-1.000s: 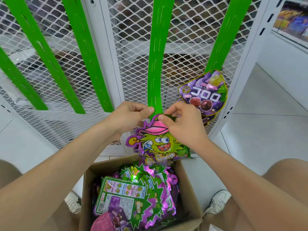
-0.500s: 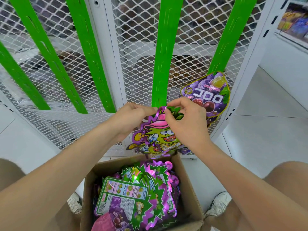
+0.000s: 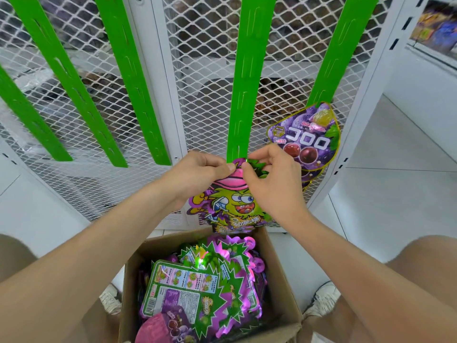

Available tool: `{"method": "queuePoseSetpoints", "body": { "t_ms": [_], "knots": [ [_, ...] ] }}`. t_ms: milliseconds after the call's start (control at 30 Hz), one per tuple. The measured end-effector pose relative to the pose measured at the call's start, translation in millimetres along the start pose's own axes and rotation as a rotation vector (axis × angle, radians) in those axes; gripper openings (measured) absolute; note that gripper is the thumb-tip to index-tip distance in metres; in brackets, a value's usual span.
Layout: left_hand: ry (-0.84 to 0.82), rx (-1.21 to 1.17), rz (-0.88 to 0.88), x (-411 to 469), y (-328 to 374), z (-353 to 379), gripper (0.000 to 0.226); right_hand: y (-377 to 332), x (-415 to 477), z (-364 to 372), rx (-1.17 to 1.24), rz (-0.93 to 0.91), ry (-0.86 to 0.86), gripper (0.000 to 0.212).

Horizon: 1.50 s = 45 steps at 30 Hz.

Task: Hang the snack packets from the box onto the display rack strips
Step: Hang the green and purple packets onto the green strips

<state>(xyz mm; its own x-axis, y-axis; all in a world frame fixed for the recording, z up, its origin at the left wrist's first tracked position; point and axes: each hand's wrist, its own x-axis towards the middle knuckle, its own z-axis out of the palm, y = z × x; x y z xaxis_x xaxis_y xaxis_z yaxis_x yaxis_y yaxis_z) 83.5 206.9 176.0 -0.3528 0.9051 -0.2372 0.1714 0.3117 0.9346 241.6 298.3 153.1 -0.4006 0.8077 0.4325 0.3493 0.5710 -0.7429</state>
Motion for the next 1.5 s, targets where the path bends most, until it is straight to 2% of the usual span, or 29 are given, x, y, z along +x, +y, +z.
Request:
{"method": "queuePoseSetpoints", "body": {
  "t_ms": [200, 367, 400, 467, 500, 533, 567, 600, 633, 700, 767, 833, 900, 933, 1000, 1100, 1200, 1267, 1400, 1433, 1500],
  "knots": [
    [0.011, 0.031, 0.039, 3, -5, 0, 0.019, 5, 1, -5, -0.043, 0.027, -0.132, 0.013],
    [0.112, 0.388, 0.335, 3, -14, -2, 0.011, 14, -5, -4, -0.081, 0.008, -0.167, 0.017],
    [0.156, 0.497, 0.390, 1, -17, 0, 0.004, 15, -5, -5, -0.098, 0.002, -0.168, 0.018],
    [0.336, 0.716, 0.478, -6, -31, 7, 0.034, 17, -9, -7, -0.167, -0.052, -0.137, 0.023],
    [0.434, 0.771, 0.520, -12, -37, 9, 0.039, 17, -12, -9, -0.216, -0.100, -0.109, 0.028],
    [0.507, 0.818, 0.567, -18, -46, 10, 0.037, 16, -16, -10, -0.254, -0.160, -0.086, 0.031],
    [0.512, 0.879, 0.568, -24, -58, 10, 0.031, 14, -21, -11, -0.268, -0.215, -0.087, 0.031],
    [0.443, 0.937, 0.510, -30, -73, 9, 0.026, 10, -28, -10, -0.253, -0.254, -0.134, 0.028],
    [0.291, 0.976, 0.390, -34, -88, 9, 0.021, 7, -35, -9, -0.222, -0.270, -0.235, 0.024],
    [-0.109, 1.014, 0.159, -42, -127, 10, 0.012, 4, -53, -4, -0.182, -0.267, -0.542, 0.016],
    [-0.455, 1.071, 0.006, -52, -169, 14, 0.018, 7, -73, 4, -0.308, -0.335, -0.851, 0.010],
    [-0.678, 1.139, -0.088, -62, -205, 18, 0.034, 12, -89, 9, -0.468, -0.446, -1.114, 0.015],
    [-0.752, 1.201, -0.101, -70, -234, 20, 0.044, 18, -98, 12, -0.502, -0.466, -1.255, 0.020],
    [-0.747, 1.231, -0.080, -73, -244, 21, 0.042, 22, -101, 14, -0.514, -0.456, -1.291, 0.021],
    [-0.721, 1.234, -0.063, -75, -254, 22, 0.031, 30, -104, 17, -0.573, -0.443, -1.328, 0.020],
    [-0.680, 1.109, -0.063, -69, -245, 20, 0.018, 46, -105, 21, -0.668, -0.398, -1.329, 0.012],
    [-0.530, 0.983, -0.015, -56, -210, 13, 0.010, 53, -100, 24, -0.723, -0.321, -1.288, 0.029],
    [-0.374, 0.852, 0.055, -50, -181, 10, 0.008, 53, -96, 26, -0.677, -0.187, -1.206, 0.038],
    [-0.047, 0.535, 0.170, -59, -135, 19, 0.016, 50, -83, 22, -0.373, 0.365, -0.913, 0.067],
    [-0.005, 0.528, 0.220, -63, -127, 24, 0.017, 49, -79, 17, -0.266, 0.521, -0.868, 0.072],
    [0.009, 0.563, 0.312, -71, -116, 37, 0.015, 45, -74, 6, 0.109, 0.815, -0.810, 0.073]
  ]
}}
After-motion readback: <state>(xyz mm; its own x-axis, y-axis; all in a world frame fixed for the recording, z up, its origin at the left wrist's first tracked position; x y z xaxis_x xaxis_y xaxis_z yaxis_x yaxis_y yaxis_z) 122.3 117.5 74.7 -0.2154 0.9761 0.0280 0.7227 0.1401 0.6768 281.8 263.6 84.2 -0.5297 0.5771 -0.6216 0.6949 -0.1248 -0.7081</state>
